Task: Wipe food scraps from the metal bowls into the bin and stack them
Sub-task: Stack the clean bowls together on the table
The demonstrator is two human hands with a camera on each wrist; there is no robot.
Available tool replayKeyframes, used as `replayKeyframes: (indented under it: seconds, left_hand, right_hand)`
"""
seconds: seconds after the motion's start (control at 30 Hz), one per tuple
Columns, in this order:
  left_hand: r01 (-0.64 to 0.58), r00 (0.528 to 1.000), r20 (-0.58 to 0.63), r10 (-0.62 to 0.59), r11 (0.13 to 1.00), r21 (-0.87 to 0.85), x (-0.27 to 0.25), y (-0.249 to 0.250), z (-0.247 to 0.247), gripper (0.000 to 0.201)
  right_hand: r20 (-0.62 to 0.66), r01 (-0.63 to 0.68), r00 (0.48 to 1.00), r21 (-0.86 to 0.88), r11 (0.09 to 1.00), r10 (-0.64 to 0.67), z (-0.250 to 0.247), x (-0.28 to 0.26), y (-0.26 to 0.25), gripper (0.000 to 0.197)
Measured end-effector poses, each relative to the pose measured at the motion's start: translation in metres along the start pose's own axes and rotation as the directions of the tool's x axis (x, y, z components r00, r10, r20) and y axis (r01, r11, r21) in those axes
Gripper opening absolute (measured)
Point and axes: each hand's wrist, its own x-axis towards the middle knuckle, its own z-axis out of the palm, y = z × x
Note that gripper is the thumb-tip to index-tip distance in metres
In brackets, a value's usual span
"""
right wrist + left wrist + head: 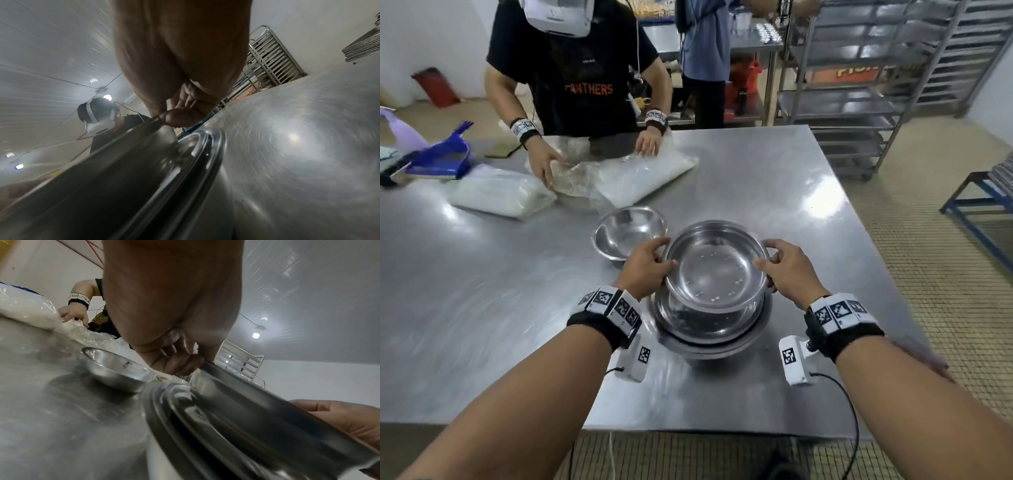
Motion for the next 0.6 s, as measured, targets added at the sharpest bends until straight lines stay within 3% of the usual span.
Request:
replayKeyframes:
  seconds: [0.27, 0.47, 0.6]
  left_hand:
    - [-0.008, 0.998, 0.059, 0.003, 0.996, 0.09, -0.017, -0.046, -0.021, 0.062]
    - [-0.072, 0.996, 0.064, 0.059, 0.971, 0.229, -0.016, -0.061, -0.01, 0.058]
    - [-0.129, 0.992, 0.049, 0.119, 0.897, 0.423, -0.016, -0.061, -0.005, 0.054]
  right_hand:
    - [-0.013, -0.015, 1.0, -0.206, 0.978, 0.012, 0.044, -0.027, 0.01, 0.034]
    - [-0.059, -0.036, 0.998, -0.439, 0.898, 0.011, 0.053, -0.037, 0.015, 0.031]
    - [-0.114, -0.023, 0.992, -0.546, 0.837, -0.047, 0.059, -0.041, 0.023, 0.034]
